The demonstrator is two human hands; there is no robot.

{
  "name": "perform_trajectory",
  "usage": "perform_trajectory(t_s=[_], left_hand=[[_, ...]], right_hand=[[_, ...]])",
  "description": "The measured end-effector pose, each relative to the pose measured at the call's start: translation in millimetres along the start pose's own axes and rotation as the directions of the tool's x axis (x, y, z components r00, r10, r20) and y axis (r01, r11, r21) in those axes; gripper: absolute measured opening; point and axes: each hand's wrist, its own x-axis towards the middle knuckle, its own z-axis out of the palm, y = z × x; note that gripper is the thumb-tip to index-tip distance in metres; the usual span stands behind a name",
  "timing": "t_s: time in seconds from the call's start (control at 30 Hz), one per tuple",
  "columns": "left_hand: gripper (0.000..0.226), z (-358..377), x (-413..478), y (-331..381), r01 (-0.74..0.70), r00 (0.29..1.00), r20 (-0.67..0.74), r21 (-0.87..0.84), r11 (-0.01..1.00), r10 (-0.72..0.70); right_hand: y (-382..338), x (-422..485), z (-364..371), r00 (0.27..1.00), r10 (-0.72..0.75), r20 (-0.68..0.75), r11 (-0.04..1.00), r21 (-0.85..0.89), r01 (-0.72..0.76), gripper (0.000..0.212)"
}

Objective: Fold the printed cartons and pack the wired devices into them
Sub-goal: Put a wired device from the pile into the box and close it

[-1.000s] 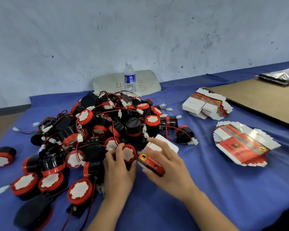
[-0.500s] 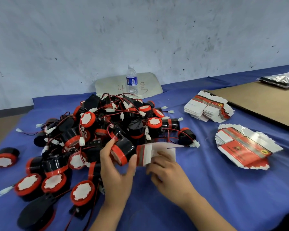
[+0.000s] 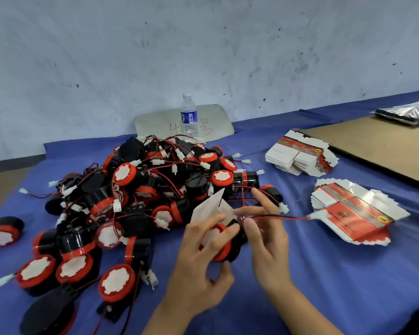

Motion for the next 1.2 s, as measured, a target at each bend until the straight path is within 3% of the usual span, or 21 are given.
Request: perform_trajectory(t_s=[0.1,0.17,0.23,0.3,0.43,0.6,0.73,0.9,1.07,1.13,1.2], left_hand=[[0.07,3,2,3,0.083,0.994,-0.064,-0.092,0.992,-0.089],[0.069,5,2,2,0.113,0.985,-0.122,-0.104,0.988,-0.125],[0.072,4,0,0,0.159,0.973,-0.153,-0.112,0.981,-0.175],[0.081,0,-1,-2,0.228,0.956,-0.16,-0.119,0.966,-0.246],[0.079,-1,0,0,0.235,0.954,-0.171,-0.078,0.969,-0.245],[0.099,12,1,-7,0.343,0.906,-0.203,-0.167,0.924,-0.372],[0.112,12,0,-14,0.534,0.826,-0.043,-0.256,0.806,-0.562],[0.11,17,-6,-18,0.563,0.824,0.061,-0.202,0.801,-0.563],[0.113,21,-11,-18,0.463,0.886,0.056,-0.074,0.883,-0.46],[0.106,21,-11,-18,0.421,0.906,0.057,-0.041,0.906,-0.419],[0.085,19,-9,-15,0.386,0.922,0.049,-0.01,0.923,-0.385]], right_hand=[[-2,0,-3,0.986,-0.157,-0.063,0.983,-0.103,0.15,0.03],[-3,-4,-2,0.926,-0.368,0.085,0.891,-0.252,0.377,0.023],[-1,-8,3,0.882,-0.413,0.225,0.824,-0.321,0.468,0.043],[2,-8,7,0.895,-0.36,0.264,0.824,-0.36,0.438,0.054],[5,-4,4,0.966,-0.21,0.153,0.916,-0.314,0.249,0.053],[11,1,2,0.999,-0.049,-0.007,0.967,-0.249,0.046,0.032],[13,2,2,0.997,-0.019,-0.069,0.982,-0.19,0.006,0.02],[13,0,2,0.993,-0.072,0.088,0.91,-0.403,0.102,0.025],[18,-2,0,0.938,0.003,0.346,0.727,-0.644,0.236,0.009],[17,-3,0,0.928,0.027,0.371,0.748,-0.623,0.227,0.01],[13,-3,-1,0.931,0.112,0.347,0.813,-0.571,0.115,0.021]])
